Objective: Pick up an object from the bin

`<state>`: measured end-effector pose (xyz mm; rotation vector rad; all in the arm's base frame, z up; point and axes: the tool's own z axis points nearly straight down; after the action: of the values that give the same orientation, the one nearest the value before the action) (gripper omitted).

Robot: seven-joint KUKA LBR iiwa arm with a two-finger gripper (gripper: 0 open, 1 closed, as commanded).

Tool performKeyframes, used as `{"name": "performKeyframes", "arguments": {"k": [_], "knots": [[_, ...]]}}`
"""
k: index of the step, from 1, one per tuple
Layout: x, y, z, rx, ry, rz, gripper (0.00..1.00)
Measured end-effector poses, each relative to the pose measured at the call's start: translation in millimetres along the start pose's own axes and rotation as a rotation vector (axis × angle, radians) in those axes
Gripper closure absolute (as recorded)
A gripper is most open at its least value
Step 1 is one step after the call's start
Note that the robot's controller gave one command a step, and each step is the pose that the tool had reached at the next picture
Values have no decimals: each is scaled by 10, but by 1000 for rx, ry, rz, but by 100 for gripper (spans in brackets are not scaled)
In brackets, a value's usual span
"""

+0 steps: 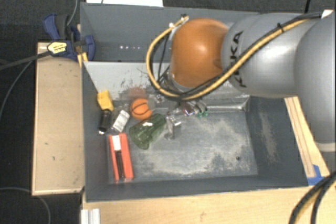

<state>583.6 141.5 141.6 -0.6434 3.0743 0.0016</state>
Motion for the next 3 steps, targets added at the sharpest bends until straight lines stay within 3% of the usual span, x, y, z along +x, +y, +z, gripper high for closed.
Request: {"name": "performKeyframes", "arguments": {"k": [1, 2, 3], "knots": [[23, 79, -16, 2, -10, -30, 0], [-27, 37, 398, 2, -8, -239, 0], [-156, 188, 651, 1, -13, -426, 100]]}}
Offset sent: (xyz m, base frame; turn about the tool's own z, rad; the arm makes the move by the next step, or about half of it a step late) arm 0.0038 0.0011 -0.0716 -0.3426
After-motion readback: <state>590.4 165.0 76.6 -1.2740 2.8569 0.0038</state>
